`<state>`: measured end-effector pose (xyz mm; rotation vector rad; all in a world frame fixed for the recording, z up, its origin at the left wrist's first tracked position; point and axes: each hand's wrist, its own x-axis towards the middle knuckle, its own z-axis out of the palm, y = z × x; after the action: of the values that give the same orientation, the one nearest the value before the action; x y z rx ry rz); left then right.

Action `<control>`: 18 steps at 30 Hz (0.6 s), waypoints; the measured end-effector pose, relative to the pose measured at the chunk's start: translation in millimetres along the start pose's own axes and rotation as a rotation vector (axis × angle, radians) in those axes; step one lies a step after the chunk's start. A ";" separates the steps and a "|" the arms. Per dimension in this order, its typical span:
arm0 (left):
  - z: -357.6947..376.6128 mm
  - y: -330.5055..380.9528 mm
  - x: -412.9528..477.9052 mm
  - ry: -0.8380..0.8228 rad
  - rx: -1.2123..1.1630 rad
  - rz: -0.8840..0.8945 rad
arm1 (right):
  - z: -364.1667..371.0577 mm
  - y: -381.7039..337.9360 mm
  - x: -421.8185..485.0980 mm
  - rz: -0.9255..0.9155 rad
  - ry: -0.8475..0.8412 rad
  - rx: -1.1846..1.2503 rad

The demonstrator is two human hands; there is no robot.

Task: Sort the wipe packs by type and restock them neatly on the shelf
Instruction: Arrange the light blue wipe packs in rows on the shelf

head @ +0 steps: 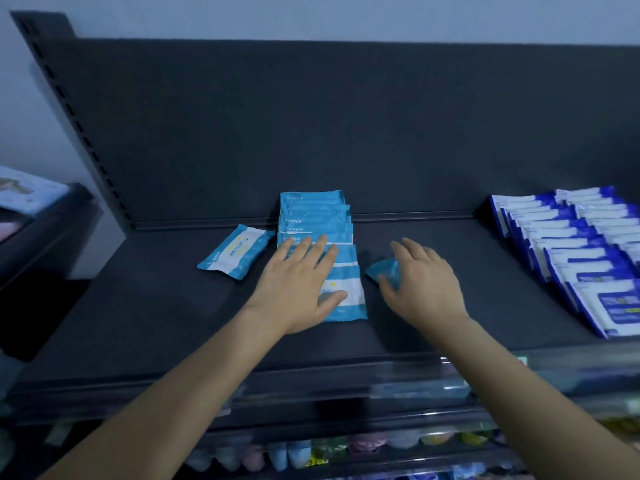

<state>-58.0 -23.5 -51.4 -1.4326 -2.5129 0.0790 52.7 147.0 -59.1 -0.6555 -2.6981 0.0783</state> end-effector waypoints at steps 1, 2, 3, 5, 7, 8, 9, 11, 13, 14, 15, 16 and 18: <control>-2.0 5.7 1.9 -0.007 -0.007 0.006 | -2.8 7.4 -2.5 0.114 -0.082 -0.069; -3.4 12.8 4.2 -0.009 -0.012 0.019 | -5.1 15.0 -4.6 0.209 -0.157 -0.121; -4.5 20.9 7.2 -0.007 -0.019 0.036 | -7.2 21.5 -6.3 0.281 -0.229 -0.125; -4.7 36.5 14.7 0.002 -0.037 0.064 | -9.5 31.6 -7.6 0.345 -0.307 -0.030; -5.5 47.4 23.0 0.019 -0.056 0.075 | -11.7 40.9 -5.1 0.389 -0.319 0.095; -5.9 50.5 27.1 0.022 -0.067 0.084 | -12.8 45.4 -4.5 0.403 -0.319 0.165; -6.7 52.3 30.7 0.013 -0.081 0.103 | -14.0 50.3 -3.8 0.409 -0.310 0.266; -9.1 53.9 36.9 -0.023 -0.136 0.152 | -16.9 60.6 -1.5 0.390 -0.267 0.519; -12.1 56.4 41.3 -0.062 -0.183 0.191 | -19.6 70.2 2.0 0.344 -0.234 0.706; -12.0 58.3 42.8 -0.074 -0.194 0.205 | -20.4 74.0 3.6 0.303 -0.241 0.705; -11.2 60.4 44.0 -0.087 -0.203 0.213 | -20.9 75.8 4.6 0.264 -0.249 0.679; -9.7 62.4 44.8 -0.100 -0.216 0.218 | -19.7 76.8 5.1 0.252 -0.246 0.692; -6.7 65.2 45.9 -0.128 -0.239 0.213 | -19.5 76.6 4.5 0.334 -0.224 0.938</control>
<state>-24.0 48.9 -47.3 -1.8412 -2.5296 -0.0988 89.2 216.7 -49.8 -0.7765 -2.3017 1.4525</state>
